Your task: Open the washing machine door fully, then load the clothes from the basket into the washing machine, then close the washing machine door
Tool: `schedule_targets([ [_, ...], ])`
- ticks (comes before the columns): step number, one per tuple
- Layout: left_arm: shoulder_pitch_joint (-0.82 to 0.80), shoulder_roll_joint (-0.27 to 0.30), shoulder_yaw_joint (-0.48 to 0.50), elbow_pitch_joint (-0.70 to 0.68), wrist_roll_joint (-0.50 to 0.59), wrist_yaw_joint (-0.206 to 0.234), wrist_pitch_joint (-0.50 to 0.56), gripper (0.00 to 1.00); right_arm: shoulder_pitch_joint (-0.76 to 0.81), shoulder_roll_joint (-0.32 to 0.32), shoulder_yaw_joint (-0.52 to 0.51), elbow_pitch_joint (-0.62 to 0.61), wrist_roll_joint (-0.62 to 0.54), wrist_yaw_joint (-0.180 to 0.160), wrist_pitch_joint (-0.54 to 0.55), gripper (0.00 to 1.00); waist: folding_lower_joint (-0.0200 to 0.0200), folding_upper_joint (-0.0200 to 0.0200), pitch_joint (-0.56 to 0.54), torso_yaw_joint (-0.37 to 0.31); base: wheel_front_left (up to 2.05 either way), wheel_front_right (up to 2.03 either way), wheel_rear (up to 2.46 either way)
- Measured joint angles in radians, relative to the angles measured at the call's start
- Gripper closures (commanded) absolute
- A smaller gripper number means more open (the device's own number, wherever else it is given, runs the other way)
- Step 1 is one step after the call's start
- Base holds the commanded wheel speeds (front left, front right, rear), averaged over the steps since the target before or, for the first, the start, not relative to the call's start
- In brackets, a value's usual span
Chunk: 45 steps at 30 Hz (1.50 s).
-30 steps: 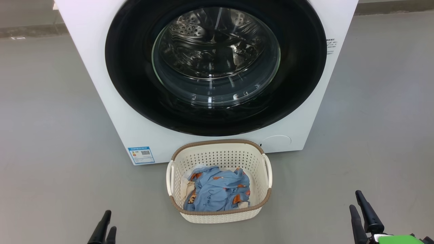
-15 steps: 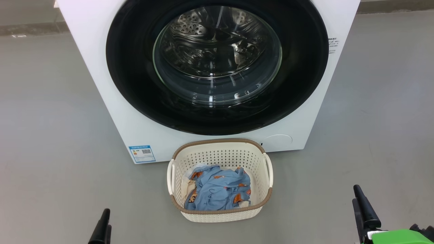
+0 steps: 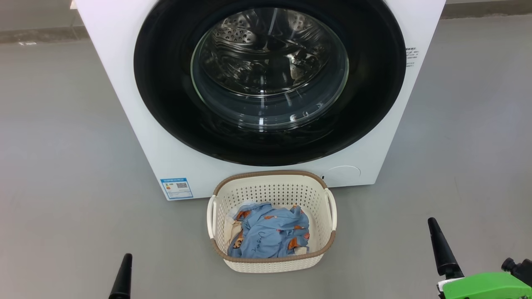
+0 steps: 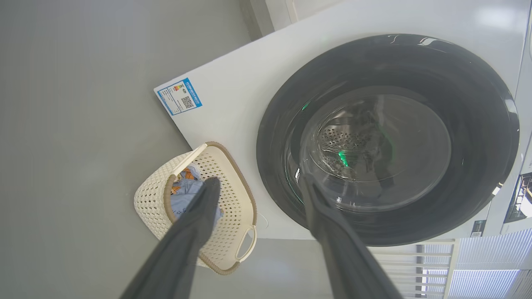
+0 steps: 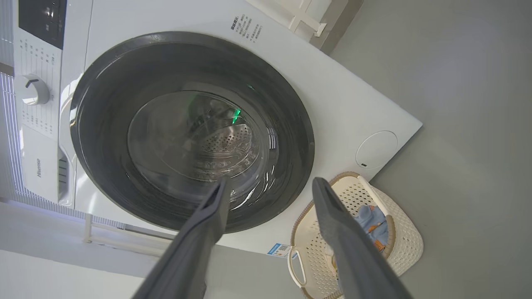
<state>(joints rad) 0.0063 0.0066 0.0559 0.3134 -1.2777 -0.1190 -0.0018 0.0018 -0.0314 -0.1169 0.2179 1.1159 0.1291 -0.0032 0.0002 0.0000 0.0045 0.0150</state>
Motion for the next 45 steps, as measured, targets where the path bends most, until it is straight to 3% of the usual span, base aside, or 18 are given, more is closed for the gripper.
schedule_targets([
  [29,0.015,0.011,-0.042,-0.053,0.467,0.0,-0.079,0.0,0.021,-0.021,0.034,-0.035,-0.463,0.0,-0.079,0.0,0.0,0.0,0.003,0.015,0.0,0.0,0.0],
  [45,0.035,0.049,-0.068,-0.093,0.681,-0.002,-0.125,0.0,0.021,-0.024,0.027,-0.054,-0.683,0.0,-0.124,0.0,-0.0001,0.0,0.007,0.028,0.0,0.0,0.0],
])
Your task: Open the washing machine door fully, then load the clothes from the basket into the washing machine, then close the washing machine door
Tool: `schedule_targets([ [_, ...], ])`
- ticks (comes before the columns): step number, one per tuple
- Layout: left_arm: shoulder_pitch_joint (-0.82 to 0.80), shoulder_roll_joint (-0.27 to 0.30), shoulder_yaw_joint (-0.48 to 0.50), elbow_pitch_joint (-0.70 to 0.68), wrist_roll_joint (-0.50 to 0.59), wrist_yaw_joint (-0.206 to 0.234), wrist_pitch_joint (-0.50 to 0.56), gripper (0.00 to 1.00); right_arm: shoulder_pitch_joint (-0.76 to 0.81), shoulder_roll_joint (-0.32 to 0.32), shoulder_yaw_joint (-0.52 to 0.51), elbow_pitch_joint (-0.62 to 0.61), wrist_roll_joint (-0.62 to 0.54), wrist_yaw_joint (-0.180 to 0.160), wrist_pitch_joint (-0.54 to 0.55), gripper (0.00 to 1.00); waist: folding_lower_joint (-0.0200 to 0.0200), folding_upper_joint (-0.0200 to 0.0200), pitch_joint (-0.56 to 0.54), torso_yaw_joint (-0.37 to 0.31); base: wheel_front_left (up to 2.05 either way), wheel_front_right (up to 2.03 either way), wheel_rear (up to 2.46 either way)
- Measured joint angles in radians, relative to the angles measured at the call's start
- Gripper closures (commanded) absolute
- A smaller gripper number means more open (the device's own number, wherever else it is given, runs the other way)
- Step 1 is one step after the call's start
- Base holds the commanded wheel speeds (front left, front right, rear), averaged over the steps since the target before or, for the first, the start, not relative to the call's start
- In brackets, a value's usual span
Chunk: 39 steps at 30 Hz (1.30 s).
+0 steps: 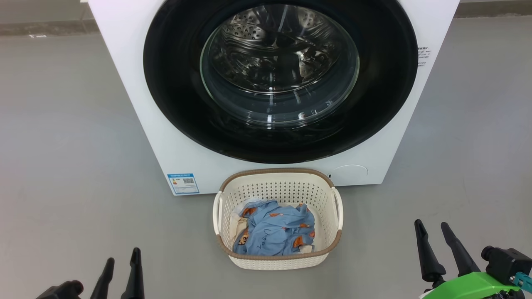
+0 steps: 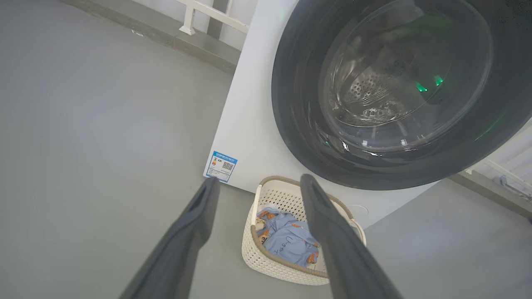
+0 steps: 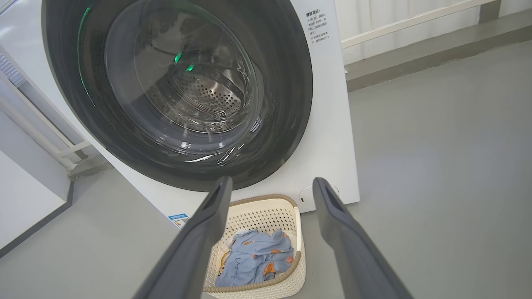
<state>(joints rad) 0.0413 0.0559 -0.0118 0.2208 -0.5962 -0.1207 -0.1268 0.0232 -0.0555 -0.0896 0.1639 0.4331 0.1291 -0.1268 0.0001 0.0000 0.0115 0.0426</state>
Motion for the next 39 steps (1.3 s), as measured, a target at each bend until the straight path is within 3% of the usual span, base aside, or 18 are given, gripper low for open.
schedule_targets([
  [39,0.045,0.042,-0.024,-0.068,0.522,-0.008,-0.113,0.0,0.02,-0.003,-0.027,-0.055,-0.453,0.0,-0.113,0.0,0.0,0.0,0.008,0.016,0.0,0.0,0.0],
])
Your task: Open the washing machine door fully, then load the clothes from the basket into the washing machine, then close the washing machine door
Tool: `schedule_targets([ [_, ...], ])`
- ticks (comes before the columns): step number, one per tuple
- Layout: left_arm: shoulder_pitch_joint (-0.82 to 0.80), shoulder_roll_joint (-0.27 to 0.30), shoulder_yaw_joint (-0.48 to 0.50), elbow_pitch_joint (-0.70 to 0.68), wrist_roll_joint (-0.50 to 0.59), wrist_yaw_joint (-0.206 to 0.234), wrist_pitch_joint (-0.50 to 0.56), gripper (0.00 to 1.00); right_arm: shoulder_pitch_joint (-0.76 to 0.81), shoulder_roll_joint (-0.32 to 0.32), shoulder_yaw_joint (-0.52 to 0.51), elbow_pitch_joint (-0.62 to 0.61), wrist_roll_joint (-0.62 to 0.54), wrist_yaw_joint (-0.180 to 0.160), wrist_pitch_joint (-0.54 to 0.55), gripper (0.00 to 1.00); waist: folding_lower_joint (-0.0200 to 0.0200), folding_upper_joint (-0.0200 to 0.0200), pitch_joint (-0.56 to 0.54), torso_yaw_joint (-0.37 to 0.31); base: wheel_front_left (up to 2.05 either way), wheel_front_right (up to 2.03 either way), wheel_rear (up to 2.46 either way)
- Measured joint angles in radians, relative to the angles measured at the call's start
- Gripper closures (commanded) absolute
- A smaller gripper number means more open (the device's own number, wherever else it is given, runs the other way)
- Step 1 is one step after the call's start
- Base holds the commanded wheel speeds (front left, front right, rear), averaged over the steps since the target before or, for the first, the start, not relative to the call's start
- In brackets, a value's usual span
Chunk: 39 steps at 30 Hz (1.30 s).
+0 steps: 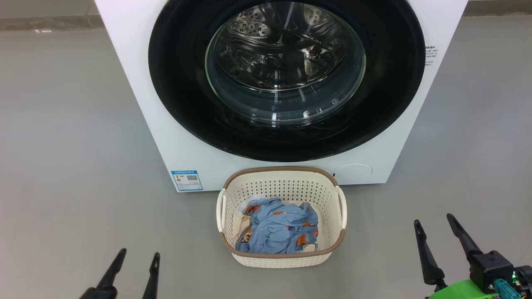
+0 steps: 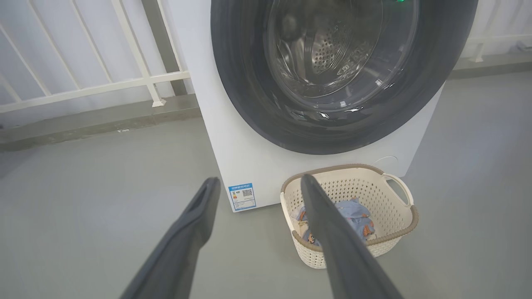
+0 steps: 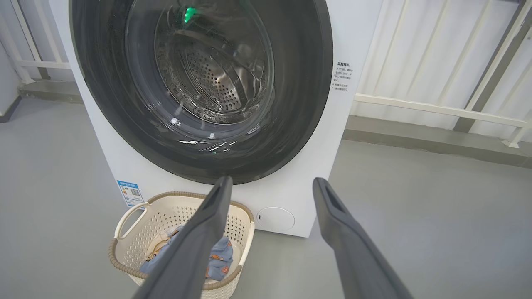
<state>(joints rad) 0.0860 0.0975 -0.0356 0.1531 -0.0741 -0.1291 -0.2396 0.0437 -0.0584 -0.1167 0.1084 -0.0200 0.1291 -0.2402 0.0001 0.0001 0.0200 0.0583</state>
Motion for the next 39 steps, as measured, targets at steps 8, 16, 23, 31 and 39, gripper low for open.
schedule_targets([
  [8,0.003,0.0,0.003,-0.007,0.044,0.0,-0.013,0.0,0.0,0.011,-0.03,-0.011,0.034,0.0,-0.01,0.0,0.0,0.0,0.003,0.001,0.0,0.0,0.0],
  [16,0.003,0.0,0.006,-0.009,0.044,0.0,-0.013,0.0,0.0,0.014,-0.03,-0.01,0.034,0.0,-0.01,0.0,0.0,0.0,0.009,0.001,0.0,0.0,0.0],
  [23,0.003,0.0,0.012,-0.01,0.044,0.0,-0.013,0.0,0.0,0.016,-0.03,-0.01,0.034,0.0,-0.01,0.0,0.0,0.0,0.011,0.002,0.0,0.0,0.0],
  [31,0.002,-0.014,0.041,-0.009,0.043,0.0,-0.013,0.0,0.0,0.016,-0.027,-0.003,0.034,0.0,-0.01,0.0,0.0,0.0,0.015,0.004,0.0,0.0,0.0],
  [39,0.002,-0.026,0.059,0.009,0.041,0.0,-0.013,0.0,0.001,0.016,-0.023,0.001,0.043,0.0,-0.01,0.0,0.0,0.0,0.016,0.01,0.0,0.0,0.0],
])
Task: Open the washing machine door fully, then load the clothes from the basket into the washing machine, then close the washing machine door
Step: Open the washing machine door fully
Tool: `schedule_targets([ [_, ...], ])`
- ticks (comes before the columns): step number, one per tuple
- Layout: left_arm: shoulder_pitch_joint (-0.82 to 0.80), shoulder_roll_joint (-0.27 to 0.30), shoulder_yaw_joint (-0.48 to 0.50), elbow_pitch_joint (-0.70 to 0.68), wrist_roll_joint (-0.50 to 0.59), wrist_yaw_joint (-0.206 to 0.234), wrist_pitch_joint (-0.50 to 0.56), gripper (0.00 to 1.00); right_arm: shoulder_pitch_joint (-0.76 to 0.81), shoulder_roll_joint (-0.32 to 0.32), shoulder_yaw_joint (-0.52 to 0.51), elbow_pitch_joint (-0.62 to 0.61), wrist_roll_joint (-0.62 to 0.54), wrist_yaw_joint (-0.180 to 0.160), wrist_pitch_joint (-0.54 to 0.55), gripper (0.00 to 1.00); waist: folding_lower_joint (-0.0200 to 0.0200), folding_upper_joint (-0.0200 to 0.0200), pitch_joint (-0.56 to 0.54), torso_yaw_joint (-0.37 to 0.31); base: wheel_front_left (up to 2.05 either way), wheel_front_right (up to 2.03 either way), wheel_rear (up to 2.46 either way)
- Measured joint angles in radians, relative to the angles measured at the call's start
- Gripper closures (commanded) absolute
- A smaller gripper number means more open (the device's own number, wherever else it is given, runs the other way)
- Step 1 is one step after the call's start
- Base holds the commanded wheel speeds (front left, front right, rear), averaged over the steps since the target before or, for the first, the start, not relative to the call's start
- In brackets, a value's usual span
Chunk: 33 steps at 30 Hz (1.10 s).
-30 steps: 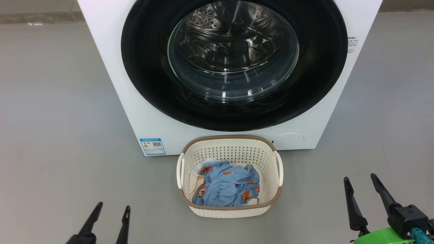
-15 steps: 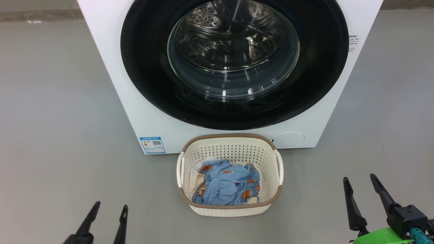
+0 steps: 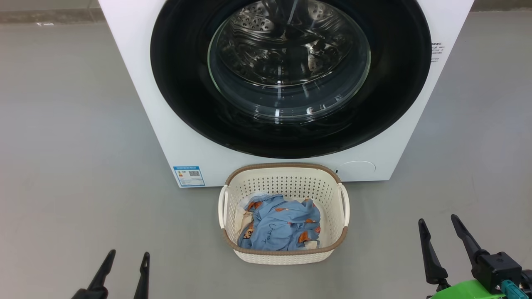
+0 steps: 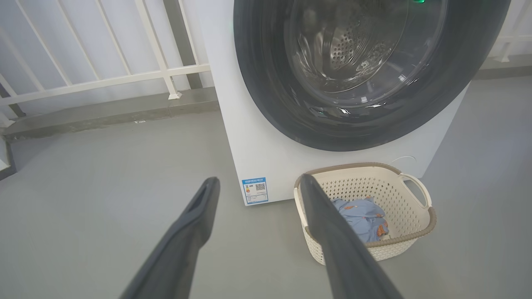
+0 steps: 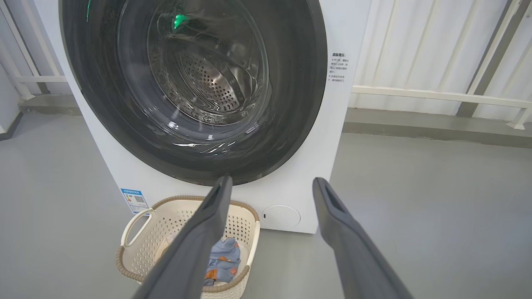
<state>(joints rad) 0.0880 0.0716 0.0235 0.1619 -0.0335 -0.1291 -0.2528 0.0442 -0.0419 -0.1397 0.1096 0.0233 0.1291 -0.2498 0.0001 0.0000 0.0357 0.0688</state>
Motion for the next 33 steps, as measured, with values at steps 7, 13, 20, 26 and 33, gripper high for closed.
schedule_targets([
  [7,-0.006,-0.003,0.005,0.021,-0.001,0.0,-0.002,0.0,0.0,0.0,0.003,0.002,0.001,0.0,0.0,0.0,0.0,0.0,0.0,0.005,0.0,0.0,0.0],
  [13,-0.018,-0.003,0.008,0.034,-0.008,0.0,-0.002,0.0,0.0,0.0,0.02,0.006,0.001,0.0,0.0,0.0,-0.0001,0.0,0.003,0.009,0.0,0.0,0.0],
  [20,-0.032,-0.003,0.012,0.038,-0.008,0.0,-0.002,0.0,0.003,0.0,0.038,0.008,0.014,0.0,0.0,0.0,0.0,0.0,-0.004,0.012,0.0,0.0,0.0],
  [26,-0.031,-0.003,0.017,0.04,-0.008,0.0,-0.002,0.0,0.013,0.0,0.053,0.011,0.019,0.0,0.0,0.0,-0.0001,0.0,-0.013,0.009,0.0,0.0,0.0],
  [33,-0.031,-0.003,0.02,0.045,-0.025,0.0,-0.002,0.0,0.018,0.0,0.06,0.012,0.019,0.0,0.0,0.0,0.0,0.0,-0.027,0.004,0.0,0.0,0.0],
])
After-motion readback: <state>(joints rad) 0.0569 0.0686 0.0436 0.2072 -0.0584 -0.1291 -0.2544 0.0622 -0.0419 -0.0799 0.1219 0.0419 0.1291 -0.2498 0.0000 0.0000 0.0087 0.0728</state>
